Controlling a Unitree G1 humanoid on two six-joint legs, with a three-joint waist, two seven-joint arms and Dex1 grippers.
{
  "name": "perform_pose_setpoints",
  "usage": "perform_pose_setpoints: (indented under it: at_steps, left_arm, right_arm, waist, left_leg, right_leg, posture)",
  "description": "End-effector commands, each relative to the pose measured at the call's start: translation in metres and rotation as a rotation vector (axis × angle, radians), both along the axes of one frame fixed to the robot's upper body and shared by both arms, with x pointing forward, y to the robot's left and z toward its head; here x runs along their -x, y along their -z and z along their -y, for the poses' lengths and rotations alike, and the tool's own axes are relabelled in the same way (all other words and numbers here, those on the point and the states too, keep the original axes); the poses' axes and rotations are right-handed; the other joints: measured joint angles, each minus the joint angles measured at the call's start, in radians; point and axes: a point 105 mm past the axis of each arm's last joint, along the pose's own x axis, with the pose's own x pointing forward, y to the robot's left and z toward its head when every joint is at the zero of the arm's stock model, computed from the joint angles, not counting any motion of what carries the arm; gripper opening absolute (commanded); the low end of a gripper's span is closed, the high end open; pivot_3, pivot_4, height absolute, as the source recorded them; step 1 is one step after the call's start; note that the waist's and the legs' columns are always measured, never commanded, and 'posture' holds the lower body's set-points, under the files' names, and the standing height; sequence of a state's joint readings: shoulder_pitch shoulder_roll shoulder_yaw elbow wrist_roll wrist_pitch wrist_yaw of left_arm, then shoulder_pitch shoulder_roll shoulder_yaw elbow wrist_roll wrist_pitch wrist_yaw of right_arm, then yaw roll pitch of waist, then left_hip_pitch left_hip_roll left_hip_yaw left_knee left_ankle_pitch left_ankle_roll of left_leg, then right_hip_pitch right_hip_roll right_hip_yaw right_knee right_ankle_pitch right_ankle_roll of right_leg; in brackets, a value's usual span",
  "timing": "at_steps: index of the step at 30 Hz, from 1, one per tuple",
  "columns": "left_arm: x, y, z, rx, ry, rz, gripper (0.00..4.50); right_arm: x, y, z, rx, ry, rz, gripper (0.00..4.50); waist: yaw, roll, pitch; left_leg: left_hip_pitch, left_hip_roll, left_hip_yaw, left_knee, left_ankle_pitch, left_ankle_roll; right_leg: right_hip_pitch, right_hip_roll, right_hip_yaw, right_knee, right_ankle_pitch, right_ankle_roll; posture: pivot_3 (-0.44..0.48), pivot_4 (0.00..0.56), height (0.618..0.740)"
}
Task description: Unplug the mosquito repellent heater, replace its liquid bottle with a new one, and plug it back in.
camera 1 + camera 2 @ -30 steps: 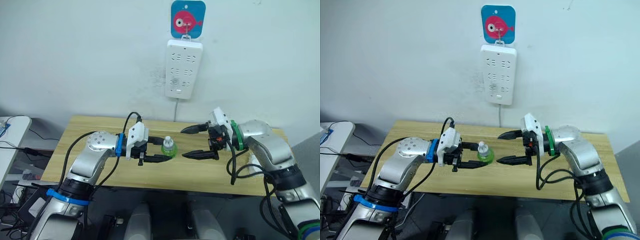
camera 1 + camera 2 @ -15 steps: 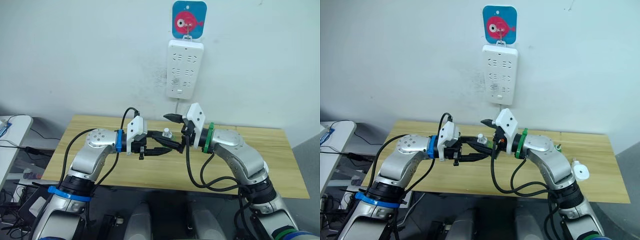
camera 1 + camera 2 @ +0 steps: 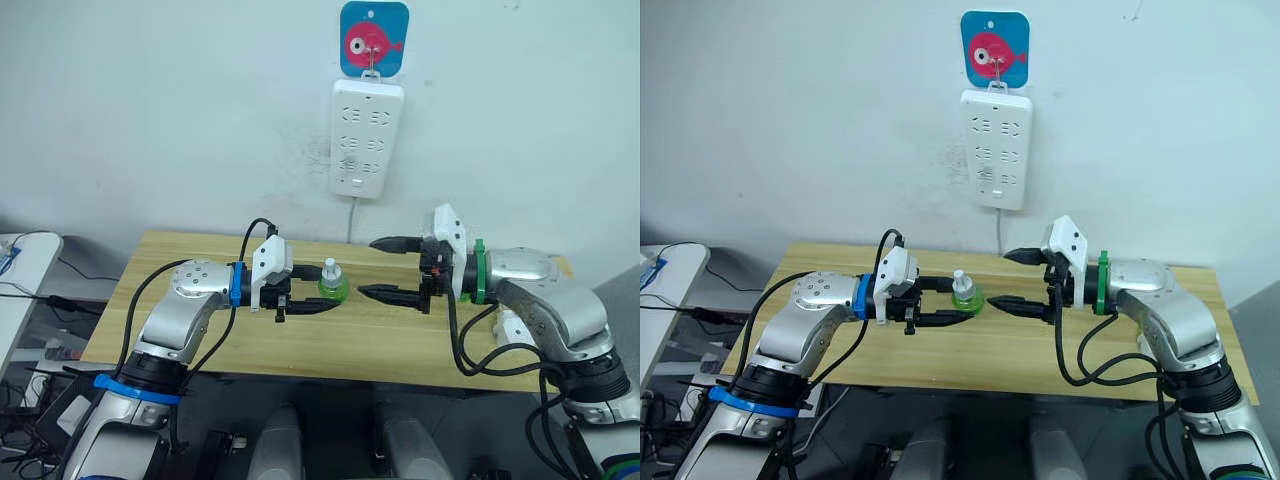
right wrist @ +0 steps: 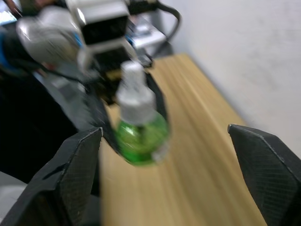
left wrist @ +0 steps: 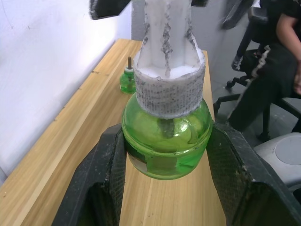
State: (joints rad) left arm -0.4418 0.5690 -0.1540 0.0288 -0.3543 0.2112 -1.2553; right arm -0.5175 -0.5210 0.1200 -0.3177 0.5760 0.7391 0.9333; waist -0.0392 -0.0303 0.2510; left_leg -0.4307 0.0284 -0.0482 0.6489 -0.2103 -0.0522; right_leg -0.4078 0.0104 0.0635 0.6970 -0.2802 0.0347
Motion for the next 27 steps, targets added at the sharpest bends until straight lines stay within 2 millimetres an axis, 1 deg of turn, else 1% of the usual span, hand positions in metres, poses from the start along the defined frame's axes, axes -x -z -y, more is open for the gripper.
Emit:
perform_pose_setpoints:
  at_steps: [1,4,12,14,16,22,25,27]
  left_arm:
    - [0.002,-0.01,0.0,0.01,0.012,0.048,2.16]
    - [0.002,-0.01,0.001,0.01,0.017,0.05,2.16]
    - [0.006,-0.009,0.009,0.016,0.038,0.051,2.16]
    - [0.006,-0.008,0.009,0.016,0.04,0.05,2.16]
    - [0.007,-0.007,0.009,0.015,0.039,0.048,2.16]
    - [0.011,-0.005,0.011,0.018,0.047,0.043,2.16]
    - [0.011,-0.004,0.01,0.017,0.045,0.039,2.16]
    - [0.011,-0.003,0.009,0.015,0.042,0.037,2.16]
  right_arm:
    - [0.005,-0.025,-0.016,-0.055,-0.018,0.042,3.2]
    - [0.008,-0.027,-0.022,-0.06,-0.043,0.035,3.2]
    - [0.008,-0.018,-0.034,-0.052,-0.069,0.015,3.2]
    - [0.008,-0.015,-0.035,-0.048,-0.068,0.015,2.83]
    - [0.009,-0.011,-0.035,-0.036,-0.078,0.015,2.32]
    - [0.011,-0.009,-0.034,-0.028,-0.091,0.024,0.25]
    - [0.015,-0.015,-0.033,-0.051,-0.111,0.019,0.2]
    - [0.02,-0.029,-0.034,-0.114,-0.141,0.005,0.2]
  waist:
    - [0.0,0.0,0.0]
    - [0.005,0.0,0.0]
    - [0.007,0.0,-0.001]
    - [0.007,0.0,-0.001]
    - [0.007,0.0,-0.001]
    - [0.007,0.0,-0.001]
    - [0.007,0.0,-0.002]
    - [0.007,0.0,-0.002]
  left_leg:
    - [0.0,0.0,0.0,0.0,0.0,0.0]
    - [0.0,0.0,0.0,0.0,0.0,0.0]
    - [-0.001,0.0,0.0,0.0,0.0,0.0]
    - [-0.001,0.0,0.0,0.0,0.0,0.0]
    - [-0.001,0.0,0.0,0.0,0.0,0.0]
    - [-0.001,0.0,0.0,0.0,0.0,0.0]
    - [-0.001,0.0,0.0,0.0,0.0,0.0]
    - [-0.001,0.0,0.0,0.0,0.0,0.0]
  right_leg:
    - [0.0,0.0,0.0,0.0,0.0,0.0]
    - [0.0,0.0,0.0,0.0,0.0,0.0]
    - [0.0,-0.002,0.0,-0.001,0.0,0.0]
    - [0.0,-0.002,0.0,-0.001,0.0,0.0]
    - [0.0,-0.002,0.0,-0.001,0.0,0.0]
    - [0.0,-0.002,0.0,-0.001,0.0,0.0]
    - [0.0,-0.002,0.0,-0.001,0.0,0.0]
    - [0.0,-0.002,0.0,-0.001,0.0,0.0]
  posture:
    - [0.005,0.167,0.74]
    - [0.006,0.164,0.74]
    - [0.01,0.161,0.74]
    - [0.01,0.16,0.74]
    - [0.011,0.16,0.74]
    - [0.011,0.161,0.74]
    - [0.009,0.161,0.74]
    - [0.01,0.161,0.74]
